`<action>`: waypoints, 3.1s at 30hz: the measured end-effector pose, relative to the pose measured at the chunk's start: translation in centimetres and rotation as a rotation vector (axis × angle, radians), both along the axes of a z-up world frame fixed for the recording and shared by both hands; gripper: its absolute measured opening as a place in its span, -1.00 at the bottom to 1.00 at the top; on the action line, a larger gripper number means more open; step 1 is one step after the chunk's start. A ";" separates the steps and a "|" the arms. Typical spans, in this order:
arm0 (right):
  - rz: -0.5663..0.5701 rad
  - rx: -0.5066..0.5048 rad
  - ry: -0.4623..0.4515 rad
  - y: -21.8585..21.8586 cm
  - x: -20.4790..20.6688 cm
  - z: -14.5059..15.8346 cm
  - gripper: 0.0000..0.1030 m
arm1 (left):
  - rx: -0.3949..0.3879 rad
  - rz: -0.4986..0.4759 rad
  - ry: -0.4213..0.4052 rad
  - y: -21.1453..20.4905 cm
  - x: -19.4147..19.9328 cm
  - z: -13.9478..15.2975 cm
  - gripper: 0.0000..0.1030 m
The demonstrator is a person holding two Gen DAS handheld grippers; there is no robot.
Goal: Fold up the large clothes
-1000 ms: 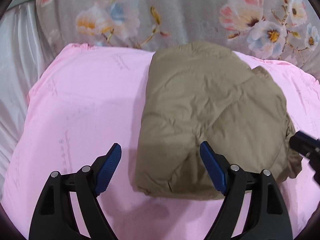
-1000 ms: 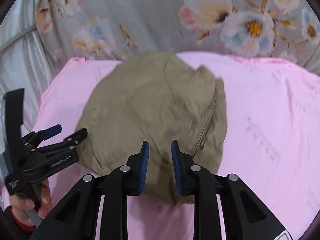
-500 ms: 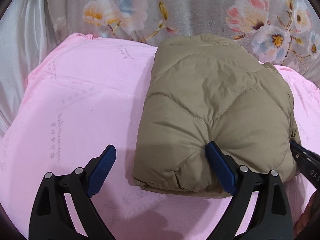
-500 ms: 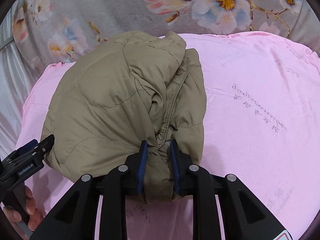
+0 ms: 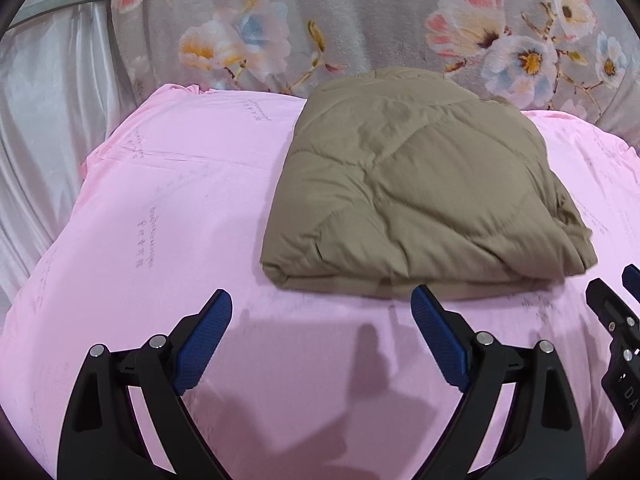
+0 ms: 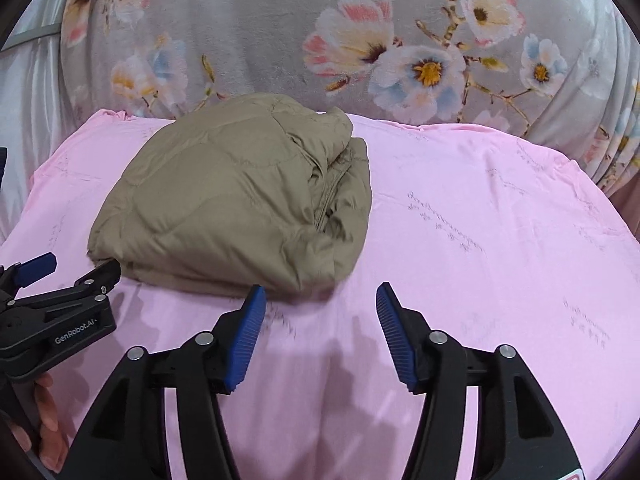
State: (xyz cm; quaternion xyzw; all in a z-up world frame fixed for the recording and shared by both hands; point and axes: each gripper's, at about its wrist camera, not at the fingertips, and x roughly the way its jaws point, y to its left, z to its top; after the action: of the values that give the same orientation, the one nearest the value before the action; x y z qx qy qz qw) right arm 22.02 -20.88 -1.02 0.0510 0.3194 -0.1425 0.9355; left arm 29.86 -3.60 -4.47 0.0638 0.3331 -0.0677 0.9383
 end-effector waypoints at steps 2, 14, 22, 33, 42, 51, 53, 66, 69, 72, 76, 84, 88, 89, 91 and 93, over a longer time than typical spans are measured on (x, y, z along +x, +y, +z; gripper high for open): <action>-0.008 0.014 0.001 -0.1 -0.6 -0.1 0.17 | -0.001 0.006 0.000 0.1 -1.0 -0.1 0.72; -0.019 0.031 0.040 0.8 -2.8 -0.7 0.49 | -0.030 0.061 0.000 1.7 -4.5 -0.3 0.79; -0.036 0.028 0.012 0.9 -4.0 -0.5 0.67 | -0.035 0.074 -0.045 2.2 -6.4 0.2 0.90; -0.029 0.032 0.014 1.0 -3.9 -0.5 0.67 | -0.017 0.076 -0.038 2.0 -6.1 0.1 0.90; -0.025 0.025 0.007 1.2 -3.9 -0.4 0.67 | -0.009 0.075 -0.051 1.9 -6.2 0.1 0.90; -0.021 0.021 0.006 1.5 -3.8 -0.4 0.67 | -0.005 0.078 -0.056 1.9 -6.3 0.2 0.90; -0.021 0.020 0.006 1.5 -3.8 -0.4 0.67 | 0.000 0.079 -0.058 1.8 -6.3 0.3 0.90; -0.020 0.015 0.005 1.8 -3.9 -0.3 0.67 | 0.014 0.076 -0.071 1.7 -6.4 0.3 0.90; -0.018 0.011 0.003 1.9 -3.8 -0.2 0.67 | 0.014 0.076 -0.071 1.7 -6.3 0.4 0.90; -0.017 0.008 0.002 1.9 -3.8 -0.2 0.67 | 0.016 0.074 -0.073 1.7 -6.3 0.4 0.90; -0.018 0.009 0.002 2.0 -3.8 -0.2 0.67 | 0.015 0.073 -0.074 1.7 -6.4 0.4 0.90; -0.018 0.007 0.002 2.0 -3.8 -0.2 0.67 | 0.018 0.074 -0.078 1.6 -6.5 0.4 0.90; -0.018 0.007 0.002 2.0 -3.8 -0.2 0.67 | 0.019 0.074 -0.079 1.5 -6.5 0.4 0.90; -0.018 0.007 0.002 2.1 -3.8 -0.2 0.67 | 0.019 0.074 -0.079 1.5 -6.5 0.4 0.90; -0.018 0.006 0.002 2.1 -3.9 -0.2 0.67 | 0.020 0.074 -0.078 1.5 -6.5 0.4 0.90; -0.019 0.006 0.002 2.1 -3.8 -0.2 0.67 | 0.019 0.071 -0.077 1.5 -6.6 0.4 0.90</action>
State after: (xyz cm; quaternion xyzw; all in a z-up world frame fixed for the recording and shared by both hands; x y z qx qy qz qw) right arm 18.17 -18.76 -1.22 0.0566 0.3203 -0.1503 0.9336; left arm 23.28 -2.15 -4.09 0.0631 0.2996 -0.0285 0.9516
